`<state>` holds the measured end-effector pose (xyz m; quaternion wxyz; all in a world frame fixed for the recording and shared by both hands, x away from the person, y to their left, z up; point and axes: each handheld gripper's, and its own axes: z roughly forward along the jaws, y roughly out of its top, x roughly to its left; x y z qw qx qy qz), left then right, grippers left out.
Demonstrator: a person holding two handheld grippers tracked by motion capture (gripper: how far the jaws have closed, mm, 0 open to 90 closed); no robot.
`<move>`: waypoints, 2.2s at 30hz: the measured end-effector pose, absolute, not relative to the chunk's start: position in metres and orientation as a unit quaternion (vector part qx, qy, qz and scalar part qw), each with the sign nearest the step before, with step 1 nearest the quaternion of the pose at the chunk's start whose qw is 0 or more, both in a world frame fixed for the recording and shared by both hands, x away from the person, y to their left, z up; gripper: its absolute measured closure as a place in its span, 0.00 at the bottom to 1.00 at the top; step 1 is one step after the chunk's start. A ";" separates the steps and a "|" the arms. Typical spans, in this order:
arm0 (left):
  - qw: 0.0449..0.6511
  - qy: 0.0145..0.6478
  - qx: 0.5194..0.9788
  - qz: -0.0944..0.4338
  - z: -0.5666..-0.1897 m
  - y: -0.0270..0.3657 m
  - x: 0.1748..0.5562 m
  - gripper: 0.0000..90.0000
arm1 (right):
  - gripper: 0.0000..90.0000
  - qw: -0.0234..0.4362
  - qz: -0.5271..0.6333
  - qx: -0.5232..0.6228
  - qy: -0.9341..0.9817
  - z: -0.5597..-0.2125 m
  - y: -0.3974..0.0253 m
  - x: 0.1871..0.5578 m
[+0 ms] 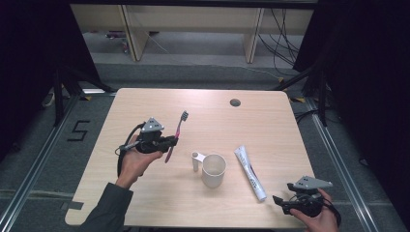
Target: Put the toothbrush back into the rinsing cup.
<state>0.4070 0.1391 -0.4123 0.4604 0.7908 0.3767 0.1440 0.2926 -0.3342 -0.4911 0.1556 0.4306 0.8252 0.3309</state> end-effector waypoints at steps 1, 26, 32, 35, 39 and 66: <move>0.459 0.372 0.793 0.151 -0.412 0.139 0.405 0.92 | 0.27 0.151 0.333 0.440 0.820 -0.492 -0.333 0.292; 0.560 0.349 0.733 0.167 -0.401 0.128 0.390 0.92 | 0.27 0.149 0.332 0.434 0.824 -0.491 -0.334 0.292; 0.572 0.348 0.722 0.171 -0.397 0.123 0.390 0.92 | 0.27 0.148 0.337 0.442 0.818 -0.492 -0.332 0.291; 0.577 0.344 0.721 0.170 -0.396 0.120 0.390 0.92 | 0.27 0.148 0.336 0.438 0.820 -0.492 -0.333 0.292; 0.580 0.340 0.721 0.167 -0.397 0.113 0.391 0.92 | 0.27 0.150 0.336 0.438 0.820 -0.492 -0.333 0.292; 0.581 0.329 0.726 0.165 -0.411 0.086 0.402 0.92 | 0.27 0.149 0.332 0.436 0.823 -0.491 -0.333 0.292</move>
